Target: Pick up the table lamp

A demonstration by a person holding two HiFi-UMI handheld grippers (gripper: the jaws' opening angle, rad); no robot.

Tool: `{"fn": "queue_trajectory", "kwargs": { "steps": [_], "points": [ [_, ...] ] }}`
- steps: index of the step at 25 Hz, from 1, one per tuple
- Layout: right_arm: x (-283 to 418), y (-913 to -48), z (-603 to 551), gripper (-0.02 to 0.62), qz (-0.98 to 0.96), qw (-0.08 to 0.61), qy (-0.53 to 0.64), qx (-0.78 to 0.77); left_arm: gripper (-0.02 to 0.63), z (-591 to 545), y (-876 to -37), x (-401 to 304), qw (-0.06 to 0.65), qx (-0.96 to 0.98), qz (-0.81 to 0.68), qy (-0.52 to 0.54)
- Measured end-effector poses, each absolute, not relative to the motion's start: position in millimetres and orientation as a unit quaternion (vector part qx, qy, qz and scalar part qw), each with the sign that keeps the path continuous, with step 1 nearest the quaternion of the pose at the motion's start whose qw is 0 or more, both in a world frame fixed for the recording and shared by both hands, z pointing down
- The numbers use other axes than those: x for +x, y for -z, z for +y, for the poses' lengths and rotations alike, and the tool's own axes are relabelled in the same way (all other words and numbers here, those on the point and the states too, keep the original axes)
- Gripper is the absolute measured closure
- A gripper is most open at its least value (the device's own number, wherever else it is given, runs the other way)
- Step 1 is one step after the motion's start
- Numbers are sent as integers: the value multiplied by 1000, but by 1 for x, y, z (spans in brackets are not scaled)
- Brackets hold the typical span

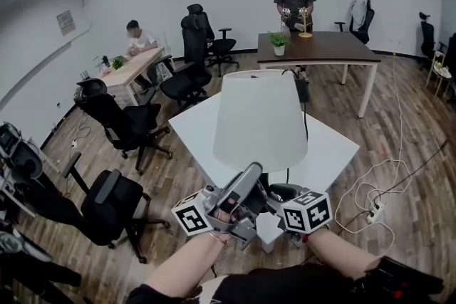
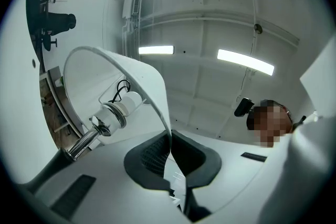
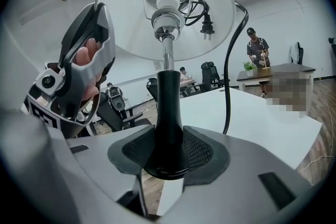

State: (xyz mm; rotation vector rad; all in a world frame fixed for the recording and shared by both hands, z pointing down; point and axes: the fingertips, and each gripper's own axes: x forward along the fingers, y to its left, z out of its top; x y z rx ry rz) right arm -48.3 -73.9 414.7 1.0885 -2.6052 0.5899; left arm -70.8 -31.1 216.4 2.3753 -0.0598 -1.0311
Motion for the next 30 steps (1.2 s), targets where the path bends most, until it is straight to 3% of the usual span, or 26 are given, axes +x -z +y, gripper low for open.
{"fn": "queue_trajectory", "kwargs": {
  "steps": [30],
  "points": [
    [110, -445, -31, 414, -932, 160, -189, 264, 591, 9, -248, 92, 251, 868, -145, 403]
  ]
}}
